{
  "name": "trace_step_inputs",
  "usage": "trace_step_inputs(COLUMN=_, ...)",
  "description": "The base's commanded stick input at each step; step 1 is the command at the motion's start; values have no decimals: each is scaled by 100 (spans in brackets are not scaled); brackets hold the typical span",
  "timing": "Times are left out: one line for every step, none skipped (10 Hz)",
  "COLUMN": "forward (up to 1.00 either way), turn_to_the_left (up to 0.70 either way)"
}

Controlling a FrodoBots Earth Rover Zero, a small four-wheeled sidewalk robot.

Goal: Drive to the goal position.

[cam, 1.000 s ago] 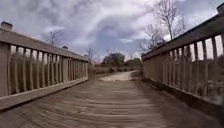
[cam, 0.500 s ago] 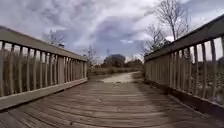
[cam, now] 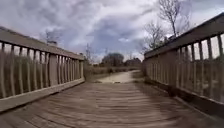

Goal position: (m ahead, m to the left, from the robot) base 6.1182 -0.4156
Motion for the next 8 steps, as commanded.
trace_step_inputs(forward=50, turn_to_the_left=0)
trace_step_inputs(forward=50, turn_to_the_left=0)
trace_step_inputs(forward=50, turn_to_the_left=0)
trace_step_inputs(forward=50, turn_to_the_left=0)
trace_step_inputs(forward=50, turn_to_the_left=0)
trace_step_inputs(forward=50, turn_to_the_left=0)
trace_step_inputs(forward=50, turn_to_the_left=0)
trace_step_inputs(forward=50, turn_to_the_left=0)
